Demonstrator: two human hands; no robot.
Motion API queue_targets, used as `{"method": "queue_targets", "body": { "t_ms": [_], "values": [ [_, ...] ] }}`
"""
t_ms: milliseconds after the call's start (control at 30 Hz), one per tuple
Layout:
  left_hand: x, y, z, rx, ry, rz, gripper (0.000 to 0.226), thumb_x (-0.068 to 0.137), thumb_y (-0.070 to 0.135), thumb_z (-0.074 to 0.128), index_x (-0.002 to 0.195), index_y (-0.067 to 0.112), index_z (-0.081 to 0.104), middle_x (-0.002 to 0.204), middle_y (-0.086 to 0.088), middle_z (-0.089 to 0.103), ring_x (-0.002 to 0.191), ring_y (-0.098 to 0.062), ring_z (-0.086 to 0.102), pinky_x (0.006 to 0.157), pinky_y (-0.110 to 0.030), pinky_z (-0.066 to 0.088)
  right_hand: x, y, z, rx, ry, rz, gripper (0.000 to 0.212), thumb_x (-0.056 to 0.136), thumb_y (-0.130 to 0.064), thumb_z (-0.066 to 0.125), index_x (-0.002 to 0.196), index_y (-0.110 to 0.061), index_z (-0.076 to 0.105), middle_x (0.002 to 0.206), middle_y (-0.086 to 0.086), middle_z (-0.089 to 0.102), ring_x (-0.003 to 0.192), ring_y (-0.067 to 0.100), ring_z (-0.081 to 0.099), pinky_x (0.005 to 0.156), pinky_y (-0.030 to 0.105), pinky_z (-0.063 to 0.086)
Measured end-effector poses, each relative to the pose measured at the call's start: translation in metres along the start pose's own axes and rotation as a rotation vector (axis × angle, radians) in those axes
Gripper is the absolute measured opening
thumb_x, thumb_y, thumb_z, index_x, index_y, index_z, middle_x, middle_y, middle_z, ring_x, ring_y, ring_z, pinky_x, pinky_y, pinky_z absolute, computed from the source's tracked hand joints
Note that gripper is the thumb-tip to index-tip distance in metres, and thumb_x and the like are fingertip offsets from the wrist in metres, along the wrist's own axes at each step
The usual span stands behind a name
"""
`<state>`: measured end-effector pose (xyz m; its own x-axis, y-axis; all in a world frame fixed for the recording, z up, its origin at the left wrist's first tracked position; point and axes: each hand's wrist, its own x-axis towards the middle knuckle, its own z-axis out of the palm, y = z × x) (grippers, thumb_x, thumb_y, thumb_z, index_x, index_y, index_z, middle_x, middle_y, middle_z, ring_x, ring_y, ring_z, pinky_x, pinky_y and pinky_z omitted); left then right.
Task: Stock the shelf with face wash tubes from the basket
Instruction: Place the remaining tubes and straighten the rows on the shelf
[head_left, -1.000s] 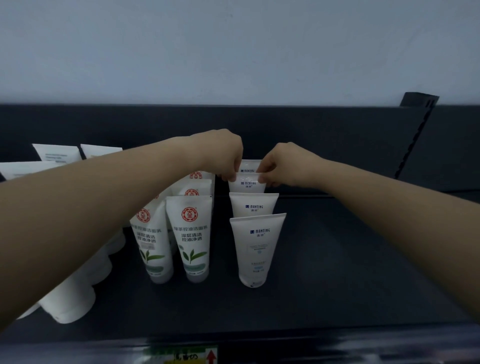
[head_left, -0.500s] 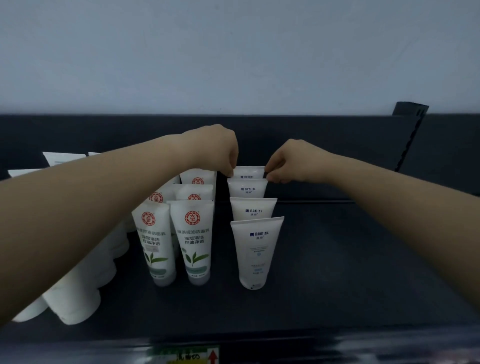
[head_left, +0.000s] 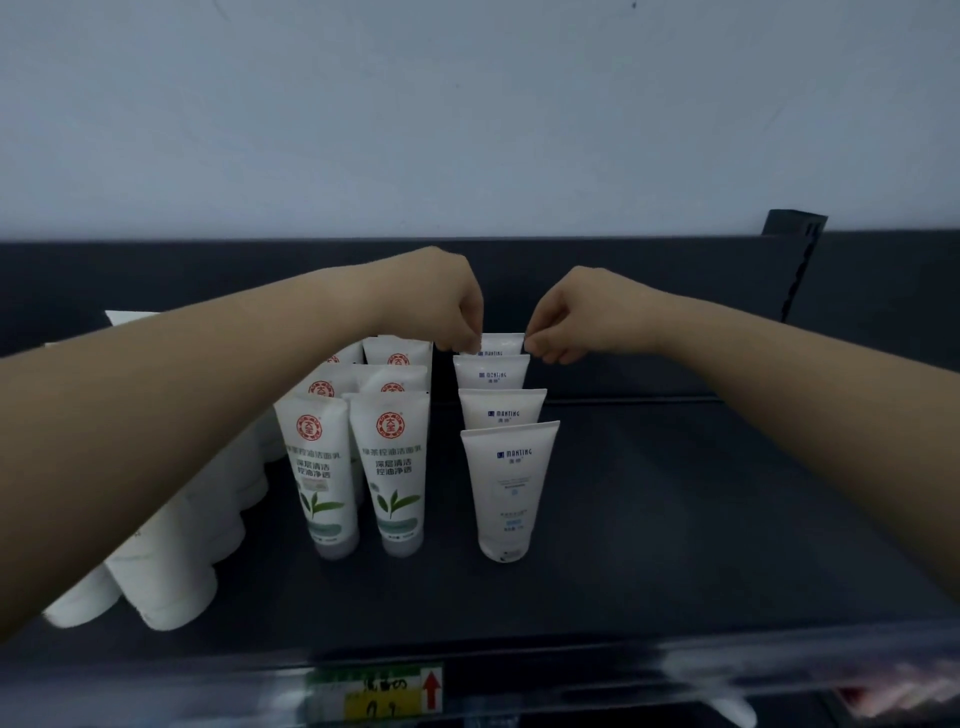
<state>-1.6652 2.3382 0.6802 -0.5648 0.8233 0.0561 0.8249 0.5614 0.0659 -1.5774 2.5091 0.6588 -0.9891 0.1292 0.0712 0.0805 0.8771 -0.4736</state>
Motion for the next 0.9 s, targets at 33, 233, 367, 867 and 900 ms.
{"method": "queue_targets", "body": {
  "t_ms": [33,233,367,867,900],
  "values": [
    [-0.001,0.002,0.002,0.006,-0.038,0.010,0.017,0.084,0.034,0.067,0.092,0.021,0.074,0.086,0.004,0.074,0.085,-0.010,0.067,0.080,-0.030,0.054,-0.001,0.000,0.002,-0.005,-0.016,0.006,0.016,0.085,-0.024,0.069,0.094,-0.011,0.074,0.084,0.003,0.075,0.080,0.011,0.072,0.077,0.028,0.060],
    [-0.001,0.008,0.017,0.045,-0.175,0.016,0.024,0.083,0.039,0.068,0.098,0.021,0.073,0.092,0.004,0.073,0.086,-0.009,0.067,0.083,-0.025,0.051,-0.010,0.000,0.014,-0.040,-0.102,0.032,0.019,0.082,-0.027,0.073,0.097,-0.015,0.075,0.090,0.001,0.074,0.079,0.008,0.070,0.072,0.021,0.059],
    [-0.001,0.007,0.024,0.057,-0.194,0.028,0.022,0.082,0.035,0.070,0.097,0.020,0.074,0.086,0.004,0.074,0.080,-0.008,0.068,0.078,-0.024,0.053,-0.014,0.000,0.020,-0.078,-0.117,0.039,0.019,0.082,-0.025,0.072,0.099,-0.017,0.075,0.089,-0.001,0.074,0.072,0.006,0.068,0.070,0.018,0.057],
    [0.002,0.007,0.034,0.158,-0.132,0.048,0.011,0.084,0.031,0.069,0.076,0.025,0.065,0.062,0.010,0.062,0.058,-0.002,0.057,0.052,-0.018,0.040,-0.014,0.000,0.033,-0.107,-0.048,0.024,0.008,0.085,-0.017,0.070,0.092,-0.015,0.073,0.079,0.001,0.074,0.066,0.009,0.069,0.067,0.021,0.058],
    [0.002,0.007,0.034,0.162,-0.124,0.050,0.012,0.084,0.031,0.069,0.074,0.025,0.065,0.061,0.010,0.061,0.059,-0.003,0.058,0.053,-0.019,0.041,-0.013,0.000,0.034,-0.118,-0.044,0.023,0.008,0.085,-0.017,0.070,0.092,-0.015,0.073,0.079,0.001,0.074,0.067,0.009,0.068,0.069,0.022,0.058]
  ]
}}
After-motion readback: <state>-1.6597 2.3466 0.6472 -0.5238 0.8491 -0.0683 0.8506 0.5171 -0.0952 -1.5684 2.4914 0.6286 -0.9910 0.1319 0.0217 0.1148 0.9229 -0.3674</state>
